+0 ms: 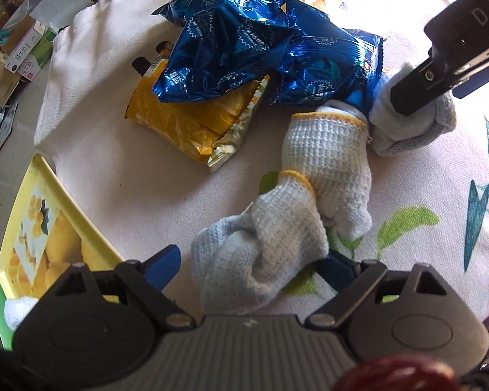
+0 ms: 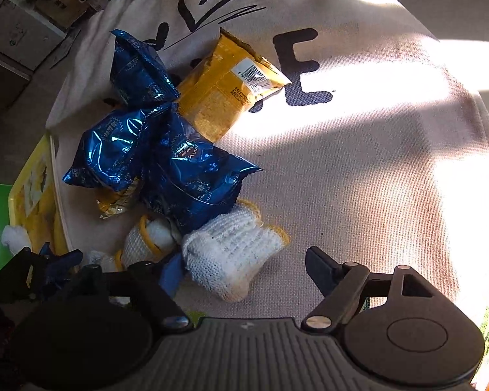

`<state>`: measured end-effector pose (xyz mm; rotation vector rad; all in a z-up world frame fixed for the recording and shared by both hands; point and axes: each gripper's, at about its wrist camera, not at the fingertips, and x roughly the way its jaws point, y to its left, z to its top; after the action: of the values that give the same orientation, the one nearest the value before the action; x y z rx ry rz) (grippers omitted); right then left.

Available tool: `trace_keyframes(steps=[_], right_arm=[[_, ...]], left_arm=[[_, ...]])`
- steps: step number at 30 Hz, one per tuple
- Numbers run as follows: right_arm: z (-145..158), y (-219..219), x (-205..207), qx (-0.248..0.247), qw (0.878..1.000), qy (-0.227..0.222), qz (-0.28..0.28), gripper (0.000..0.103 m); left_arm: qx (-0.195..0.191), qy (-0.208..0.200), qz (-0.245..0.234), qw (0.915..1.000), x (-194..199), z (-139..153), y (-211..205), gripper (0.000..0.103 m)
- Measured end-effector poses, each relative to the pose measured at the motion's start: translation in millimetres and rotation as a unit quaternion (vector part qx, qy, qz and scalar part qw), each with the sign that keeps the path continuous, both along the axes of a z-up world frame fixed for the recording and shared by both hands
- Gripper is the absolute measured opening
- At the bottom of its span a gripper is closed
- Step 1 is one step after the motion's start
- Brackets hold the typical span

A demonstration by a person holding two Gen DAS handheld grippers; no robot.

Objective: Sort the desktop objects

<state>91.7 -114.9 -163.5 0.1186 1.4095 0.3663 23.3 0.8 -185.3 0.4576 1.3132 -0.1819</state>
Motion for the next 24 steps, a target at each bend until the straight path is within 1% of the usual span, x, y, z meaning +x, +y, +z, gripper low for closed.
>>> trace_keyframes(steps=[3,4,6,7,9,10,11,14,16,21,24], right_arm=[[-3,2,1,0.004,1.000,0.002,0.001,0.079],[-5,3,2,0.004,1.000,0.003,0.001,0.079],[-8,5,2,0.005,1.000,0.006,0.002,0.079],[-9,6,1,0.008,1.000,0.008,0.004,0.079],[-10,7,1,0.019,1.000,0.012,0.007,0.071],[-10,8,1,0.026,1.000,0.014,0.009,0.063],[-9,8,1,0.027,1.000,0.012,0.010,0.059],[-1,8,1,0.022,1.000,-0.003,0.016,0.053],[7,6,1,0.016,1.000,-0.016,0.016,0.052],[25,-2,4,0.030,0.999,-0.032,0.006,0.051],[36,-7,4,0.043,0.998,-0.039,0.007,0.051]], left_arm=[[-0.013,0.003,0.005,0.9999,2,1,1,0.082],[-0.014,0.001,0.006,0.9999,2,2,-1,0.080],[-0.014,-0.001,0.008,0.9999,2,3,-2,0.075],[-0.015,-0.001,0.010,0.9998,2,4,-2,0.074],[-0.021,-0.001,0.016,0.9997,3,8,-3,0.069],[-0.025,-0.001,0.019,0.9995,4,10,-3,0.067],[-0.031,-0.001,0.022,0.9993,5,13,-3,0.065],[-0.061,-0.003,0.036,0.9975,6,26,1,0.063],[-0.082,-0.008,0.045,0.9956,7,37,4,0.063],[-0.139,-0.017,0.068,0.9878,11,58,12,0.063],[-0.152,-0.026,0.076,0.9851,10,66,14,0.063]])
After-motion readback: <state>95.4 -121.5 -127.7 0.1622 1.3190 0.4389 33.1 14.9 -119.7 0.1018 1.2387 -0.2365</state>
